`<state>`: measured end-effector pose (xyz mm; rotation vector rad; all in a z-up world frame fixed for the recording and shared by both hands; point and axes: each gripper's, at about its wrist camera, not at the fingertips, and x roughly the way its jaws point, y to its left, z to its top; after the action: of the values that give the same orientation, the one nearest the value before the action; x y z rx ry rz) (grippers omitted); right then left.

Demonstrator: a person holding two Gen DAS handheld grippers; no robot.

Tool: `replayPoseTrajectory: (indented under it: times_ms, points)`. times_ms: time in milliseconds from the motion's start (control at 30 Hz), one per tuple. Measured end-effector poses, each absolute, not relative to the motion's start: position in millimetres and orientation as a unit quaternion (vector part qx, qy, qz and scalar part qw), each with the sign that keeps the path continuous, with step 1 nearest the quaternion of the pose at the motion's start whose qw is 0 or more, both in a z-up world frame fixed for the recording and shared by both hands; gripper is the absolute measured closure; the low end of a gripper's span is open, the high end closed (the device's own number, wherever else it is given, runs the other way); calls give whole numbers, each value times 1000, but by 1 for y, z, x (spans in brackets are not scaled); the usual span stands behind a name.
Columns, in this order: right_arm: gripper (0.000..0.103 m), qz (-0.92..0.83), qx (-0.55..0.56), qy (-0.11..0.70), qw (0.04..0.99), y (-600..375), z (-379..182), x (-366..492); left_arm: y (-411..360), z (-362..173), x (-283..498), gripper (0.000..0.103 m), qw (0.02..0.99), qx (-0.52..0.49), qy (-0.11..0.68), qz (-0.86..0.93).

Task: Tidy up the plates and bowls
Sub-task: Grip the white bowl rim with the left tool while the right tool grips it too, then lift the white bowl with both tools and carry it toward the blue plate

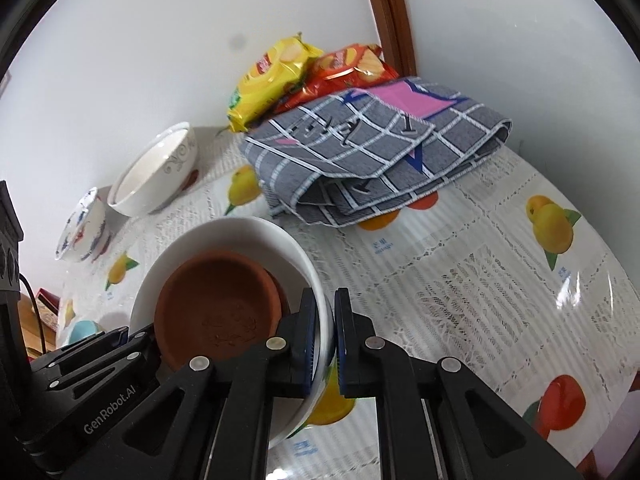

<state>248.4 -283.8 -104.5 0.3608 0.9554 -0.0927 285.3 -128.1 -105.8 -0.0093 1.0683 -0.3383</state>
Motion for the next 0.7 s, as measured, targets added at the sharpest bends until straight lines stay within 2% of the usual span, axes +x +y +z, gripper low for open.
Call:
replayPoseTrajectory:
  times_ms: [700]
  points:
    - [94,-16,165,436,885,-229,-55,224,-69,-61,255,92,864,-23,483,-142]
